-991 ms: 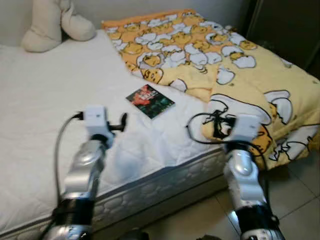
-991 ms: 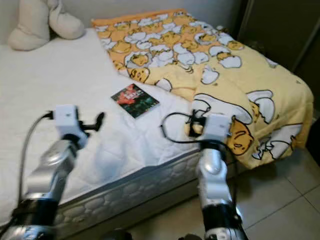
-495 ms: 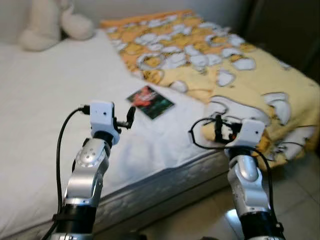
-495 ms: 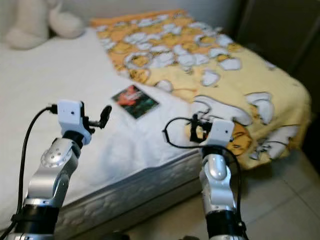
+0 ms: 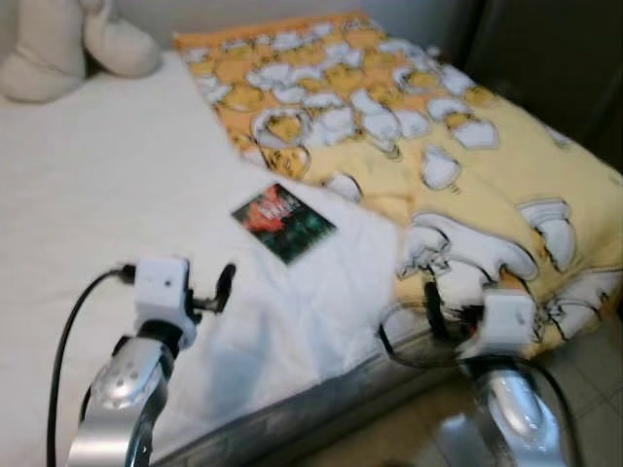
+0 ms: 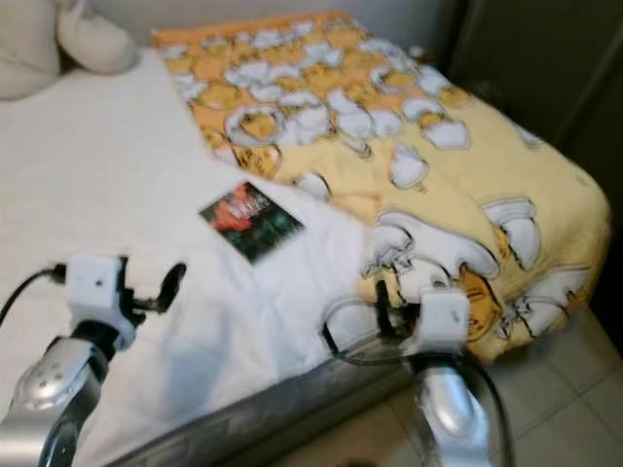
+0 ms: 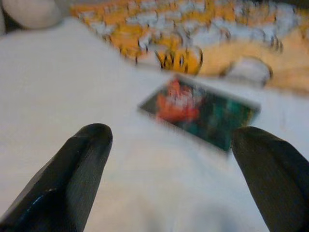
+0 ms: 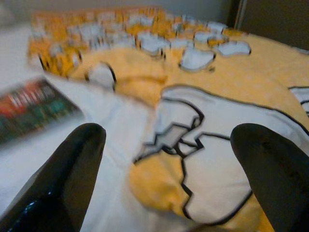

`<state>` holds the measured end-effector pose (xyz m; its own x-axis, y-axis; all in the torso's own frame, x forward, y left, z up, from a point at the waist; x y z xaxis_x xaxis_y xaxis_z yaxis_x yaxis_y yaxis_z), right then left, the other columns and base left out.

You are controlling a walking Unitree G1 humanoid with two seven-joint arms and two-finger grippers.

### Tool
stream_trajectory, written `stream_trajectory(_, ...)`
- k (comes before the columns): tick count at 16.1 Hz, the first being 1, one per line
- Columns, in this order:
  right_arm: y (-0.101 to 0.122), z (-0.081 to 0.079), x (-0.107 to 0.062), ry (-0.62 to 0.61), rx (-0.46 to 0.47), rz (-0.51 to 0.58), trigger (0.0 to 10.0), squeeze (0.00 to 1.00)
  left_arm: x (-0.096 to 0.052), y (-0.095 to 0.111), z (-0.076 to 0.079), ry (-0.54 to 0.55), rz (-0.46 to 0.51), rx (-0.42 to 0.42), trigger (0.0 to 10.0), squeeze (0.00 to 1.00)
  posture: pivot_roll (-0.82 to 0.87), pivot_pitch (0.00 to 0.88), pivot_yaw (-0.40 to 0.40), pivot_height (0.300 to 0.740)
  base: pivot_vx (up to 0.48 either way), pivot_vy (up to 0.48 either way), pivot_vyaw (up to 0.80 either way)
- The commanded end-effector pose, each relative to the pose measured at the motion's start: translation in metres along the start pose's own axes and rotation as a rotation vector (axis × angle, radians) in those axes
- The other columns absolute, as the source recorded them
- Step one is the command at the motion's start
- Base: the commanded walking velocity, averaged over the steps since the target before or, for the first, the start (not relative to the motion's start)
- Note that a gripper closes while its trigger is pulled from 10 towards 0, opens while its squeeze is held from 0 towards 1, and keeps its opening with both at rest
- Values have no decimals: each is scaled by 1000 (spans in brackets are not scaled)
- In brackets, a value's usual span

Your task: Clean up the room

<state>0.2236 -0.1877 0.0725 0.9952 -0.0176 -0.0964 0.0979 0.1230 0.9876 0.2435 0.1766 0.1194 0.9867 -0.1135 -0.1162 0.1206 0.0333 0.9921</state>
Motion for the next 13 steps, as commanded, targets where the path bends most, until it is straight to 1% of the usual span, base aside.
stream_trajectory(1,12,10,2,-27,-23,42,10000,0,6,17,12,-30,66,-17,10000,0,-14,0,24,711,480,0,0)
stream_trajectory(2,15,7,8,-28,-18,53,10000,0,15,18,22,-32,81,-29,10000,0,-13,0,23,711,480,0,0)
stream_trajectory(3,17,3,10,-18,-12,64,10000,0,17,20,27,-44,88,-34,10000,0,-14,0,21,711,480,0,0)
stream_trajectory(4,25,-6,14,4,-6,85,10000,0,19,25,36,-80,104,-12,10000,0,-10,0,19,711,480,0,0)
stream_trajectory(6,30,-15,17,23,2,86,10000,0,24,27,41,-134,75,41,10000,0,-11,0,24,711,463,0,0)
stream_trajectory(7,29,-15,19,17,8,84,10000,0,28,25,41,-129,57,53,10000,0,-13,0,26,711,0,0,0)
stream_trajectory(9,28,-15,22,8,17,80,10000,0,37,20,38,-121,10,34,10000,0,-27,0,40,711,0,0,0)
stream_trajectory(10,25,-15,21,2,14,73,10000,0,42,18,32,-89,-18,-3,10000,0,-37,0,51,711,0,0,0)
stream_trajectory(11,24,-15,20,-1,15,69,10000,0,43,18,31,-86,-18,-9,10000,0,-40,0,54,711,0,0,0)
stream_trajectory(13,24,-14,18,-13,18,67,10000,0,46,18,32,-97,-22,5,10000,0,-53,0,65,711,0,0,0)
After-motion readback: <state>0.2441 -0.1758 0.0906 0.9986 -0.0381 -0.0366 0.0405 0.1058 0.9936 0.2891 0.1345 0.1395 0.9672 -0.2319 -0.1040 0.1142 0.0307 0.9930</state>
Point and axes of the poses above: a point about 5 cm out from each wrist's last joint towards the gripper, its own x axis pointing out of the wrist towards the gripper, its own y axis along the axis of the wrist's last joint, z = x × y, the point moved 1 cm from there along x, pointing out of the wrist towards the gripper, and after that the axes turned 5 degrees about -x, right-handed, at the moved point
